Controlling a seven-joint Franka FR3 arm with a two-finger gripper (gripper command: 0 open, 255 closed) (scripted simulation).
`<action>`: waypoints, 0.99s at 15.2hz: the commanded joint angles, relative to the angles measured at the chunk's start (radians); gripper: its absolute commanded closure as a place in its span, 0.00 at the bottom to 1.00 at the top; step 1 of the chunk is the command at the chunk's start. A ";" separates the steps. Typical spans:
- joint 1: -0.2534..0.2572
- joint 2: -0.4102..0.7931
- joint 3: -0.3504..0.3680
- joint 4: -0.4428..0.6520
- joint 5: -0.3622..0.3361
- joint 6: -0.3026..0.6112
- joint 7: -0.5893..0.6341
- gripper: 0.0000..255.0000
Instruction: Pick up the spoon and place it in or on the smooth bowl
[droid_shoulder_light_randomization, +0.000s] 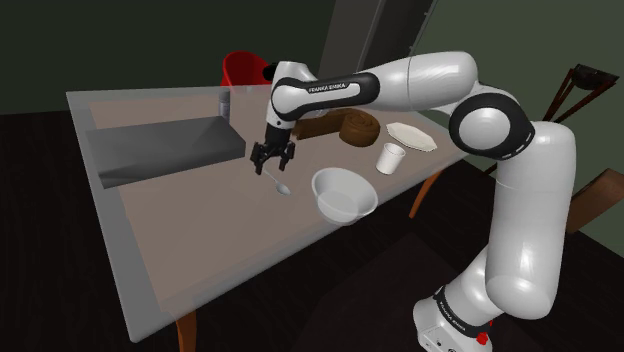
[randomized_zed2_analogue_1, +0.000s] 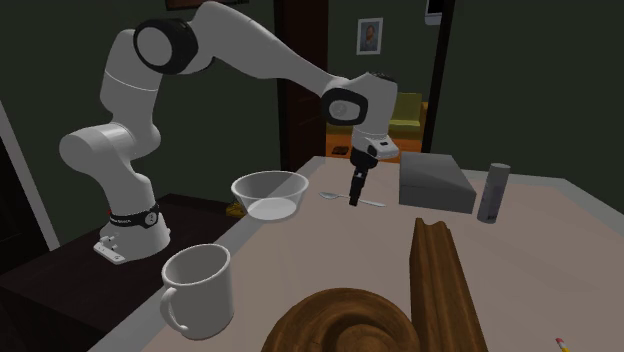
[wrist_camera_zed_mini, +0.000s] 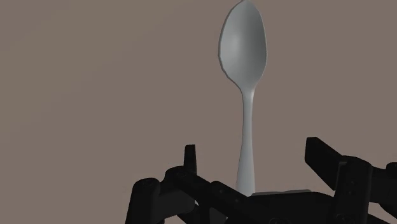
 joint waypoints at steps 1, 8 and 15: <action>0.001 0.006 0.000 -0.004 0.000 0.010 0.000 0.00; 0.001 0.006 0.000 -0.004 0.000 0.010 0.000 1.00; 0.002 0.005 0.000 -0.004 0.000 0.009 0.001 1.00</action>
